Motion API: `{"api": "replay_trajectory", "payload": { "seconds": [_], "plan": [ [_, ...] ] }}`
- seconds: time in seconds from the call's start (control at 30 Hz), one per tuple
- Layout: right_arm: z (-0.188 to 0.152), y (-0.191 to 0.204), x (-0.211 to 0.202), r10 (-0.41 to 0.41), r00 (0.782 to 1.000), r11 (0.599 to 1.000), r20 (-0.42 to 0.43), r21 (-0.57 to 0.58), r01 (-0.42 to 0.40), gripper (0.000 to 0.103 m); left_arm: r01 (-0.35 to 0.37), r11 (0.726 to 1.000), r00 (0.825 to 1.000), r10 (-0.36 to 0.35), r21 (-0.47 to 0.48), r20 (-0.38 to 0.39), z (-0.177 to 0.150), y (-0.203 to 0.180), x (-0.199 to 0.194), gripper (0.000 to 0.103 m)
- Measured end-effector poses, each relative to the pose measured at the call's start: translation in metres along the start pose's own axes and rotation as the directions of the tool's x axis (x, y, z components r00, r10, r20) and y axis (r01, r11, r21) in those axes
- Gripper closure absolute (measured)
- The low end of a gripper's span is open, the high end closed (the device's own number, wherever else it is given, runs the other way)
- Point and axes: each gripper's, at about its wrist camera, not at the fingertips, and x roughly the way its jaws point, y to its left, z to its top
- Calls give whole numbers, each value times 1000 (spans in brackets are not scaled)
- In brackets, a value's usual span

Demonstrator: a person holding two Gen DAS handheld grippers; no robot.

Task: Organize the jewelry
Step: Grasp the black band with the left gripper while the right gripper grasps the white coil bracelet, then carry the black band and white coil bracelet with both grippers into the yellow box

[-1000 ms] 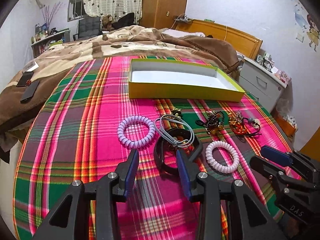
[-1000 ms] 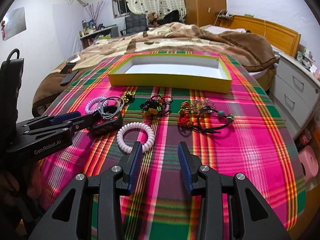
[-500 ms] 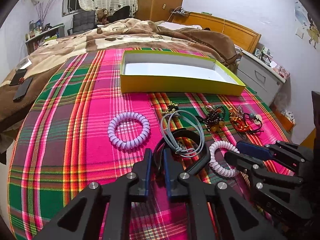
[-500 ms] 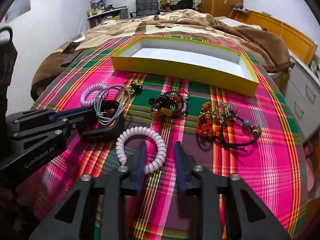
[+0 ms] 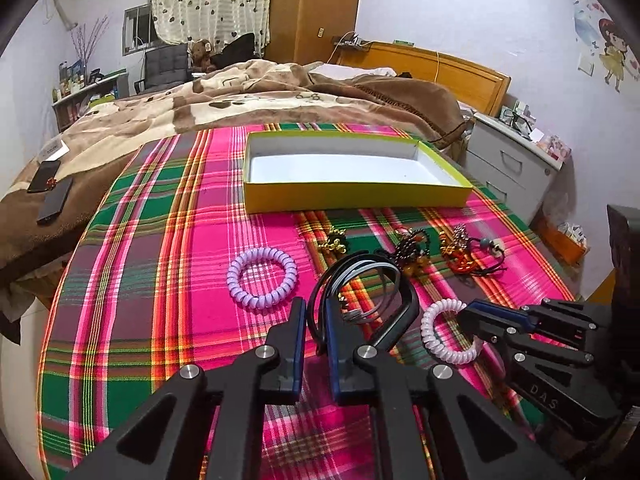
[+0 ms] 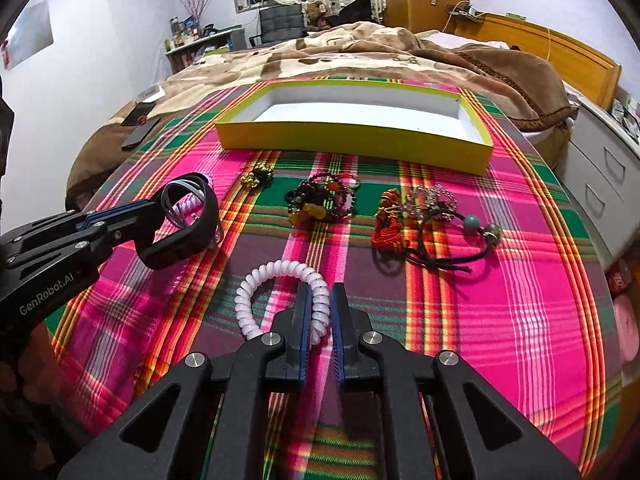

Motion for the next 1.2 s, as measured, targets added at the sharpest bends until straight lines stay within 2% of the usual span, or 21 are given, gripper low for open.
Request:
{"api": "replay_trajectory", "payload": {
  "seconds": [0.6,0.9,1.2],
  "plan": [
    [12,-8,-40,-9,995,1000,95,28,6,93,23,1000,998,-23,9,63,15,-9,-31,94],
    [38,-19,-43,-33,991,999,129,20,30,93,34,999,997,-36,32,64,36,-2,-20,94],
    [78,-37,-25,-44,989,999,144,18,42,93,15,998,997,-20,62,75,77,2,7,94]
  ]
}}
